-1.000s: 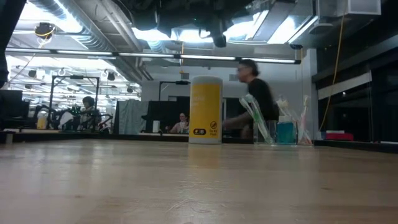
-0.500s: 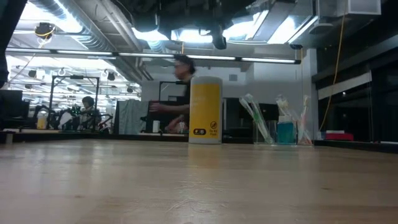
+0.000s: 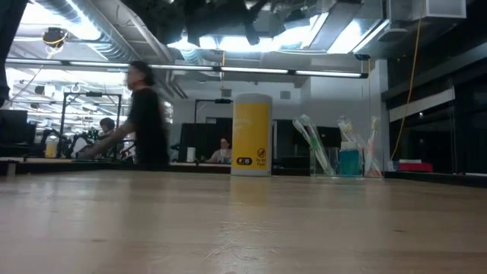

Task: Pick & Place toothbrushing station
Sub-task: Put the green toothbrush into the transparent organizer

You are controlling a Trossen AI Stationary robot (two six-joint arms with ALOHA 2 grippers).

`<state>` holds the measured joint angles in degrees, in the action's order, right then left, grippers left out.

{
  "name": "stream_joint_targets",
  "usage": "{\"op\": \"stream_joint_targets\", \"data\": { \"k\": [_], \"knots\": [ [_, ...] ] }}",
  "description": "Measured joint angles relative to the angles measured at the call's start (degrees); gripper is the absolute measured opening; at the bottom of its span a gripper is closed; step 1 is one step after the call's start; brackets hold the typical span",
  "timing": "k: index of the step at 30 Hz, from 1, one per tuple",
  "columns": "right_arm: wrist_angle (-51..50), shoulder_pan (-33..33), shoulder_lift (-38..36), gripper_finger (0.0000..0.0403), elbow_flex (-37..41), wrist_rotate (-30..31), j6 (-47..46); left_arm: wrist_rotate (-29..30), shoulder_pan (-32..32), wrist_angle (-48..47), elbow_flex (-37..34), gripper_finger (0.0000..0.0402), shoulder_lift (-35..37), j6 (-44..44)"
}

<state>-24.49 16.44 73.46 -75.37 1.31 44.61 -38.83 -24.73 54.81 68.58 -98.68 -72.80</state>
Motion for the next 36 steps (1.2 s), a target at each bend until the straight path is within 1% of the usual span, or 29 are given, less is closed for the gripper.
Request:
{"op": "stream_joint_targets", "data": {
  "k": [4, 6, 9, 11, 12, 15, 18, 21, 24, 27, 30, 33, 36],
  "knots": [
    [0.50, -2.43, -2.60, 0.0012, 0.00, -0.69, -4.06, -2.90, -1.36, -0.05, 0.00, 0.0073, 3.99, 4.71],
    [0.95, -4.36, -4.51, 0.0012, 0.00, -0.75, -4.80, -3.87, -1.35, -3.54, 0.00, 0.0069, 6.48, 7.88],
    [1.48, -8.23, -6.82, 0.0012, 0.18, -1.65, -5.40, -4.32, -0.37, -14.58, 0.00, 0.0061, 10.92, 16.07],
    [4.15, -11.75, -8.03, 0.0012, 1.21, -4.47, -6.53, -3.20, 0.67, -24.03, 0.00, 0.0054, 14.39, 22.82],
    [6.19, -13.82, -8.44, 0.0012, 1.88, -6.53, -6.95, -1.71, 1.37, -28.61, 0.00, 0.0051, 16.02, 26.25],
    [13.10, -20.90, -9.28, 0.0012, 5.18, -13.08, -9.35, 4.85, 4.28, -39.74, -0.06, 0.0041, 20.40, 35.01],
    [22.99, -28.05, -9.42, 0.0012, 10.36, -18.17, -14.06, 12.05, 8.70, -45.50, -0.09, 0.0032, 24.24, 40.96],
    [35.06, -34.37, -9.44, 0.0012, 16.65, -20.87, -19.83, 19.32, 14.18, -49.83, -0.09, 0.0024, 27.30, 45.04],
    [48.49, -39.89, -9.94, 0.0012, 23.13, -21.67, -26.50, 28.07, 20.03, -53.59, -0.09, 0.0018, 29.47, 47.57],
    [57.41, -44.19, -10.81, 0.0012, 29.43, -18.76, -31.73, 36.99, 25.72, -56.85, -0.09, 0.0013, 31.21, 49.02],
    [64.99, -46.89, -11.15, 0.0011, 35.33, -13.63, -36.51, 47.03, 31.05, -59.90, -0.09, 0.0008, 32.15, 49.60],
    [69.55, -48.04, -11.22, 0.0011, 39.81, -6.14, -38.68, 57.74, 35.57, -62.58, -0.09, 0.0003, 32.59, 49.58],
    [69.97, -48.58, -11.22, 0.0011, 42.74, 2.94, -38.13, 66.72, 39.10, -64.98, -0.09, 0.0003, 32.72, 48.97]
  ]
}}
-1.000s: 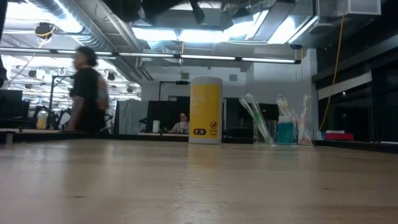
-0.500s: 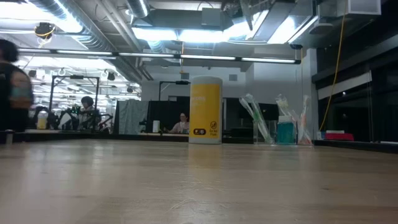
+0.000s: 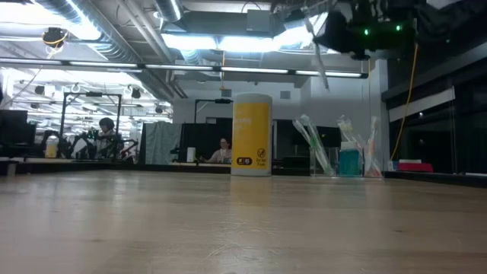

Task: Pick & Place toothbrushing station
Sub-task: Put the green toothbrush into the transparent organizer

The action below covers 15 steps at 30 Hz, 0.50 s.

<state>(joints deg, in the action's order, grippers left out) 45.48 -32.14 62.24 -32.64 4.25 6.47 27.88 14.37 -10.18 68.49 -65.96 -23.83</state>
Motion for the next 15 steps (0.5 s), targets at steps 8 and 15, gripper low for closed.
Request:
{"op": "stream_joint_targets", "data": {
  "k": [8, 15],
  "knots": [
    [16.24, -5.58, 1.71, 0.0011, 10.62, 7.79, -10.12, 30.53, 9.96, -9.72, -0.02, 0.0002, 0.56, -8.58],
    [26.17, -9.36, 6.19, 0.0011, 14.53, 1.72, -14.58, 39.88, 16.35, -13.39, -3.90, 0.0002, 0.72, -11.57]
  ]
}}
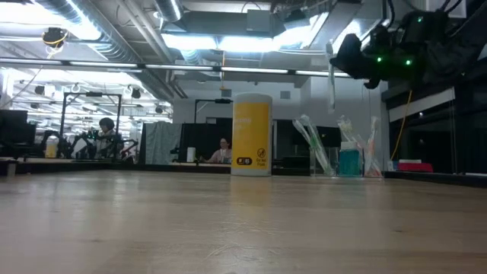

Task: Pick & Place toothbrushing station
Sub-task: Put the green toothbrush into the transparent organizer

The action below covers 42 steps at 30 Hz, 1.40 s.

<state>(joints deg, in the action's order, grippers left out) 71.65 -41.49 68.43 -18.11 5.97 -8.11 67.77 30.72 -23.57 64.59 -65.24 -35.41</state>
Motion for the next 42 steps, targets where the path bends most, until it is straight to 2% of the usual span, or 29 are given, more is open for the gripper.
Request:
{"op": "stream_joint_targets", "data": {
  "k": [3, 7, 12, 18, 23, 31, 35, 39, 42],
  "knots": [
    [2.52, -2.19, 3.53, 0.0011, 0.00, -4.06, -0.47, 2.71, 2.17, 0.90, -5.74, 0.0004, 0.34, -5.39],
    [9.56, -4.99, 8.49, 0.0011, 0.00, -6.40, -1.94, 1.69, 3.31, 9.36, -12.52, 0.0004, 0.60, -4.27],
    [11.74, -7.22, 14.45, 0.0011, 0.00, -10.91, -2.98, -2.15, 1.99, 19.53, -18.12, 0.0003, 0.93, -0.54],
    [16.66, -7.79, 19.72, 0.0011, -0.12, -10.72, 1.06, -8.53, -0.89, 25.33, -21.40, 0.0004, 0.93, 4.54],
    [18.15, -8.11, 23.85, 0.0011, -1.70, -14.60, 4.26, -12.75, -3.19, 30.19, -25.21, 0.0004, 0.90, 5.93],
    [18.27, -10.60, 28.38, 0.0011, -3.54, -19.27, 4.91, -27.09, -8.96, 45.76, -34.23, 0.0003, 1.40, 11.39],
    [18.08, -10.81, 28.83, 0.0011, -3.56, -19.92, 5.83, -34.47, -12.10, 47.74, -36.76, 0.0005, 1.71, 13.92],
    [17.08, -10.93, 29.49, 0.0011, -3.56, -22.08, 5.79, -46.83, -17.65, 51.93, -41.62, 0.0002, 1.69, 16.95],
    [17.12, -10.93, 29.48, 0.0011, -3.56, -22.11, 5.78, -58.71, -24.85, 60.80, -47.47, 0.0004, 1.65, 19.41]
  ]
}}
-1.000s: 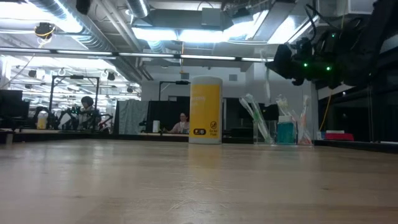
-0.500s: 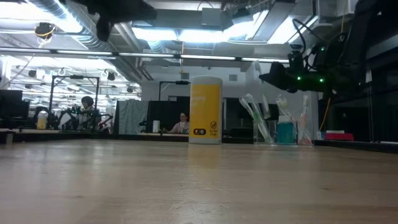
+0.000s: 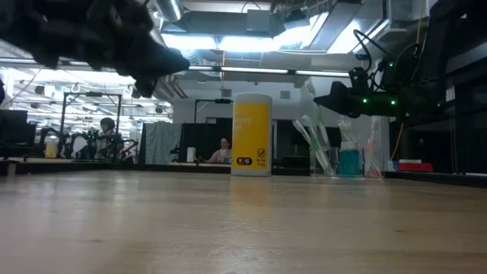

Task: Pick & Place toothbrushing station
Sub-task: Put the green toothbrush into the transparent organizer

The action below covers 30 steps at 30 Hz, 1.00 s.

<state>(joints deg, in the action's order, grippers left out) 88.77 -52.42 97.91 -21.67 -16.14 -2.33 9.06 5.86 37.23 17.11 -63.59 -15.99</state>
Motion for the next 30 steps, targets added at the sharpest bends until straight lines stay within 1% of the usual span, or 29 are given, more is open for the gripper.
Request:
{"op": "stream_joint_targets", "data": {
  "k": [2, 4, 6, 8, 10, 16, 18, 23, 26, 28, 30],
  "knots": [
    [0.18, 0.00, 0.00, 0.0011, 0.00, -0.08, -0.50, -8.08, -5.52, 6.21, -3.26, 0.0005, 0.51, 0.15],
    [0.62, 0.00, 0.00, 0.0011, 0.00, -0.99, -1.48, -14.11, -9.83, 7.81, -5.16, 0.0003, 2.14, 0.30],
    [1.09, 0.26, 0.00, 0.0011, 0.00, -1.30, -2.36, -17.27, -12.01, 5.47, -5.41, 0.0002, 5.00, 1.85],
    [1.09, 0.66, -0.24, 0.0011, 0.00, -1.29, -2.60, -17.33, -12.24, 1.10, -4.89, 0.0003, 8.88, 3.71],
    [1.18, 1.11, -0.52, 0.0011, 0.00, -1.31, -2.60, -15.04, -11.09, -3.02, -4.30, 0.0003, 13.33, 5.11],
    [1.15, 1.62, -0.50, 0.0011, 0.00, -1.32, -2.63, -2.68, -4.67, -17.17, -4.32, 0.0003, 29.04, 8.42],
    [1.15, 1.62, -0.50, 0.0011, 0.00, -1.33, -2.76, 0.45, -3.03, -21.41, -4.30, 0.0003, 34.22, 9.30],
    [1.16, 1.64, -0.50, 0.0011, 0.00, -3.05, -2.80, 6.34, 0.32, -32.97, -4.29, 0.0003, 45.46, 10.06],
    [1.16, 1.64, -0.50, 0.0011, 0.00, -3.85, -2.52, 8.94, 1.56, -38.05, -4.29, 0.0003, 50.93, 11.59],
    [1.16, 1.64, -0.50, 0.0011, 0.00, -3.63, -1.63, 10.25, 1.90, -40.61, -4.29, 0.0003, 54.24, 12.18],
    [1.16, 1.64, -0.50, 0.0011, 0.00, -1.73, -0.60, 10.98, 1.99, -43.42, -4.51, 0.0003, 56.98, 11.98]
  ]
}}
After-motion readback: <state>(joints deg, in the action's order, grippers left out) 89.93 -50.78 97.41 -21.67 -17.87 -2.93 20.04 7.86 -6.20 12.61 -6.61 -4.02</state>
